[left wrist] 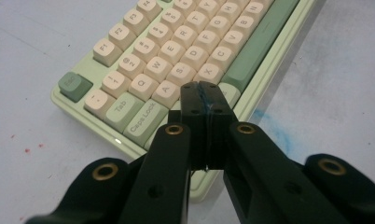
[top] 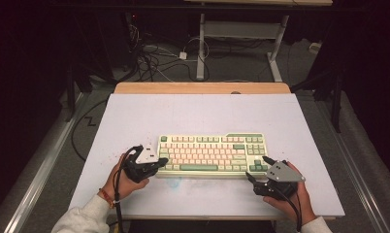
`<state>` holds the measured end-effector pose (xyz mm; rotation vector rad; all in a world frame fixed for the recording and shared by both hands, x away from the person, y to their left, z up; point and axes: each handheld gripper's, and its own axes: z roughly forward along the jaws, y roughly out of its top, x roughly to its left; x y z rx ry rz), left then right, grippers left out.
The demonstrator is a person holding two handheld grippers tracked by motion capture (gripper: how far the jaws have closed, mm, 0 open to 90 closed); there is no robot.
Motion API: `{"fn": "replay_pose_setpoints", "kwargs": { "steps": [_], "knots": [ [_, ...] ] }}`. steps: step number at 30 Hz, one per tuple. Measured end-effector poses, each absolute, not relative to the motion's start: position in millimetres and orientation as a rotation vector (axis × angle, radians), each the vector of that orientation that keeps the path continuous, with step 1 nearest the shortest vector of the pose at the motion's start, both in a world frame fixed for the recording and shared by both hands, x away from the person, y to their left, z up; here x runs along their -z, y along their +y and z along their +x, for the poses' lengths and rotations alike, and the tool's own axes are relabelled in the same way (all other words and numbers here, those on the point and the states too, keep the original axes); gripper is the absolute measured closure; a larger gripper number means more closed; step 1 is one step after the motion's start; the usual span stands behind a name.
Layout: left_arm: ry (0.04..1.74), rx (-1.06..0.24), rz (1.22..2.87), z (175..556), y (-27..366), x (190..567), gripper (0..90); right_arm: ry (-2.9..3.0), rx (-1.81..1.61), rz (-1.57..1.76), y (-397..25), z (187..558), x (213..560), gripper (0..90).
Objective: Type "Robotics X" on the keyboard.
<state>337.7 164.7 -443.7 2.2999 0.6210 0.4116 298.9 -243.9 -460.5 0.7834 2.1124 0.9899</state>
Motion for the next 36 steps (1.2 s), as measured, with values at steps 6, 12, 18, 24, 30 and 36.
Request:
{"fn": "replay_pose_setpoints", "kwargs": {
  "steps": [6, 12, 18, 24, 30, 36],
  "knots": [
    [0.603, -0.400, 2.317, 344, 154, 441, 87.0, 2.119, -0.994, 0.779, -242, 299, 460, 24.5],
    [0.594, -0.389, 2.334, 351, 143, 440, 86.8, 2.129, -0.986, 0.768, -239, 299, 462, 24.4],
    [0.575, -0.373, 2.358, 359, 130, 440, 86.7, 2.136, -0.984, 0.768, -239, 299, 462, 24.5],
    [0.554, -0.364, 2.381, 366, 119, 442, 86.3, 2.144, -0.976, 0.766, -238, 299, 464, 24.4],
    [0.543, -0.352, 2.392, 370, 108, 445, 86.0, 2.153, -0.968, 0.760, -238, 300, 464, 24.5],
    [0.533, -0.343, 2.420, 374, 100, 449, 85.3, 2.156, -0.965, 0.758, -238, 300, 465, 24.5]
  ]
}}
